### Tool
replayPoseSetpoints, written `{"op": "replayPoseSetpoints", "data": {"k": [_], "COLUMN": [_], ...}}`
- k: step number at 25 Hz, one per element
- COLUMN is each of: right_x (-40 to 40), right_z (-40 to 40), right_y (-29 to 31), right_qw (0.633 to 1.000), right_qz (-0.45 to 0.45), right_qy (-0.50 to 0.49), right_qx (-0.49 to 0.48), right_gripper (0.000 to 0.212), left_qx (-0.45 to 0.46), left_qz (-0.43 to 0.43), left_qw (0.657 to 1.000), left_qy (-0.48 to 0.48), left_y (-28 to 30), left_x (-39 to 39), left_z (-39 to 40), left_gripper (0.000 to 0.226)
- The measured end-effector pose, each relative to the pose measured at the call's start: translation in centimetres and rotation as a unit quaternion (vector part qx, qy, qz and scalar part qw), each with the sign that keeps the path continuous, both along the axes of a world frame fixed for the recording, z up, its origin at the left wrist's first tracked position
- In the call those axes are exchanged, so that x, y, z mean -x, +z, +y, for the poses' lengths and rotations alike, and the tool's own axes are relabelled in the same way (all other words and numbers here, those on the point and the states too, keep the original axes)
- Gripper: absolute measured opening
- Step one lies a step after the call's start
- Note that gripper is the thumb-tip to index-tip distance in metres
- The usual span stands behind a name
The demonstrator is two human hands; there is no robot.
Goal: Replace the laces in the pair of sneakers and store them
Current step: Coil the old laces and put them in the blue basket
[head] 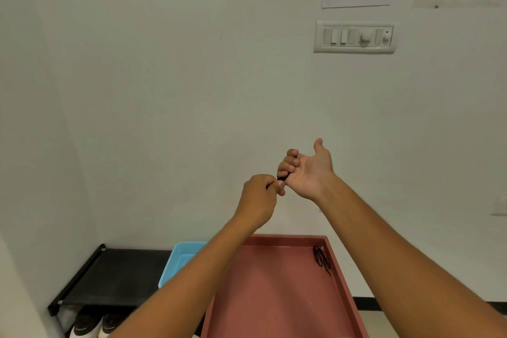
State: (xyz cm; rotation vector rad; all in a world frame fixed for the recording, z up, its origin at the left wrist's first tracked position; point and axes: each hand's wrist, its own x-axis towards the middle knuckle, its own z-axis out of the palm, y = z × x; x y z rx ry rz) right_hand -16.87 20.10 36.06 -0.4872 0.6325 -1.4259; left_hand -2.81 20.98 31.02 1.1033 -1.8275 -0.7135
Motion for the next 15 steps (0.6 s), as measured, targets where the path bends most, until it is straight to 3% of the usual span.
{"op": "replayPoseSetpoints", "data": {"k": [3, 6, 8, 10, 12, 15], "right_x": [0.6, 1.6, 1.5, 0.8, -0.3, -1.2], "right_z": [0.2, 0.9, 1.5, 1.9, 1.9, 1.1], "right_y": [0.2, 0.5, 0.2, -0.5, -1.5, -2.5], "right_qw": [0.999, 0.987, 0.950, 0.889, 0.840, 0.836], "right_qz": [0.028, 0.126, 0.251, 0.396, 0.497, 0.538], "right_qy": [0.017, 0.099, 0.183, 0.229, 0.216, 0.102], "right_qx": [0.010, 0.019, 0.021, 0.012, 0.003, 0.004], "right_gripper": [0.075, 0.078, 0.083, 0.089, 0.093, 0.096], "left_qx": [-0.051, -0.088, -0.102, -0.103, -0.093, -0.050], "left_qz": [-0.010, -0.091, -0.109, -0.087, -0.059, -0.037], "left_qw": [0.998, 0.992, 0.988, 0.989, 0.992, 0.996], "left_qy": [-0.024, 0.003, 0.040, 0.052, 0.057, 0.068], "left_y": [-0.7, -1.4, -1.0, 0.1, 1.7, 3.4], "left_x": [-0.9, -3.0, -4.0, -4.2, -3.7, -2.4], "left_z": [-0.9, -2.6, -3.4, -3.7, -3.3, -2.1], "left_gripper": [0.037, 0.035, 0.032, 0.031, 0.032, 0.033]}}
